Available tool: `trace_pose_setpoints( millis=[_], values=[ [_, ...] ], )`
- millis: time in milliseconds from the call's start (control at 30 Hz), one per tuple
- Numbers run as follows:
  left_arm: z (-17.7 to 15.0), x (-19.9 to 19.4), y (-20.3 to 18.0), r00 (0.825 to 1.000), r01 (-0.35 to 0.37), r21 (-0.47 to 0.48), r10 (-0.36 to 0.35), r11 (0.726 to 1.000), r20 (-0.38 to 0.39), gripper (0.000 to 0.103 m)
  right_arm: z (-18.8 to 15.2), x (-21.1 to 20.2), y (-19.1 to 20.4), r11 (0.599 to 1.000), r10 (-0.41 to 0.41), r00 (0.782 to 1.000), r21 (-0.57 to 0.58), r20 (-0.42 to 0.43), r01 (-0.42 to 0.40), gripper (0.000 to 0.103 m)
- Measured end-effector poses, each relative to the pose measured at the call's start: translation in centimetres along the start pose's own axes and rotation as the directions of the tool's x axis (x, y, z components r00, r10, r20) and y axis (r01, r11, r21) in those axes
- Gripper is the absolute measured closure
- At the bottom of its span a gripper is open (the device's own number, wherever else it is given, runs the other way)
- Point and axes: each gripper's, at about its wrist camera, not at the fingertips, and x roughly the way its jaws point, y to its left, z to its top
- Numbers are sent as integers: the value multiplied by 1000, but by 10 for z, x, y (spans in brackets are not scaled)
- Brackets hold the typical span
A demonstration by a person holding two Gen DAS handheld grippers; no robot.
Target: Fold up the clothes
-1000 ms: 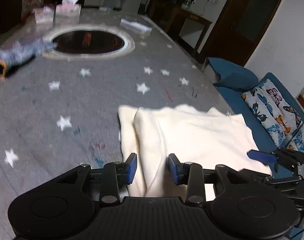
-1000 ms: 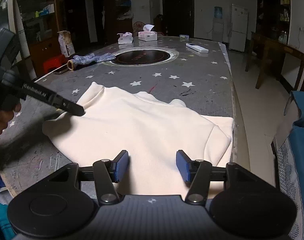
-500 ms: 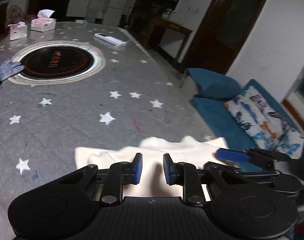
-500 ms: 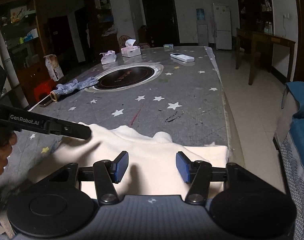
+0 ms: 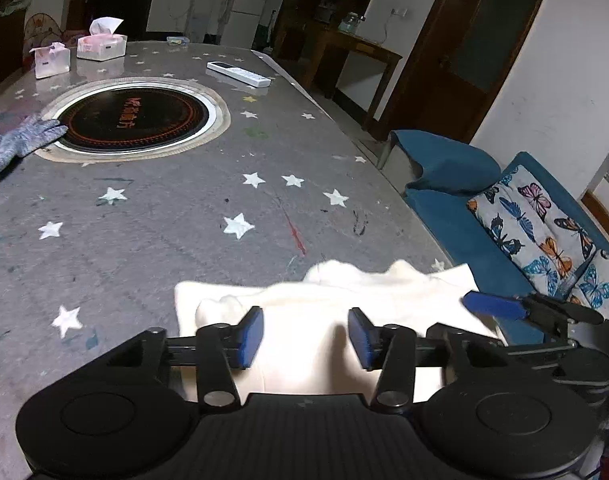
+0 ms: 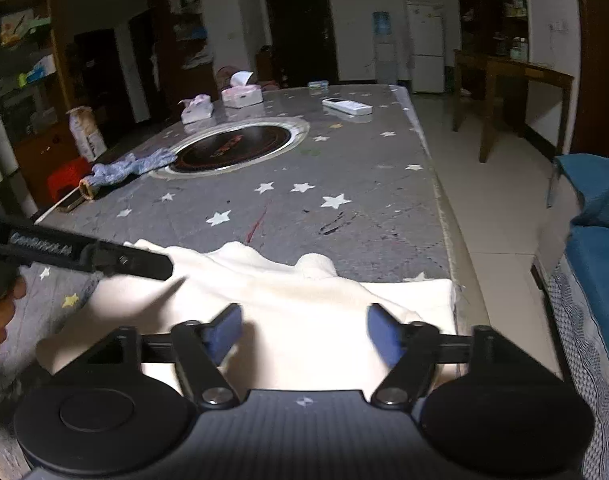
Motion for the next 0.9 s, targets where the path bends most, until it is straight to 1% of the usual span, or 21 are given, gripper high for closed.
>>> trace_pose_setpoints(
  millis=[100,167,200,267,300,367,400,433,533,600,633,800,900],
  values=[
    [-7,-12,-3,1000,-22,23,22,999,10,39,-2,-7,5,1000,-16,1000,11,15,16,21],
    [-11,-20,-3,999,-36,27,35,999,19,30,-3,-12,8,1000,-24,999,20,26,23,18],
    [-14,-24,-3,999,-39,25,38,999,23,29,-4,-16,10,999,-24,999,26,33,23,17],
    [-18,-31,-2,999,-44,21,43,999,29,25,-6,-22,15,999,-27,999,31,47,25,11],
    [-20,-34,-2,998,-46,21,45,999,32,24,-7,-25,18,999,-31,998,30,56,29,7],
    [-26,-42,-2,998,-53,25,52,998,44,16,-10,-31,24,999,-39,997,23,69,37,7],
    [-28,-45,-2,997,-63,31,61,998,52,14,-11,-33,27,999,-41,996,18,74,40,4],
    [-31,-49,-2,996,-73,38,70,997,60,12,-13,-36,30,999,-45,996,16,78,44,0],
    [-38,-61,0,993,-92,43,89,995,75,5,-18,-40,37,999,-52,995,19,83,51,0],
    [-41,-67,2,992,-101,40,98,994,81,4,-22,-43,41,998,-51,995,32,83,49,0],
    [-43,-70,3,991,-105,39,102,994,85,0,-24,-44,42,998,-50,995,40,82,47,0],
    [-52,-81,6,987,-131,45,126,990,102,0,-31,-51,52,996,-74,994,53,86,69,0],
    [-58,-87,5,983,-151,60,143,987,111,0,-34,-55,56,995,-74,993,67,92,68,0]
  ],
)
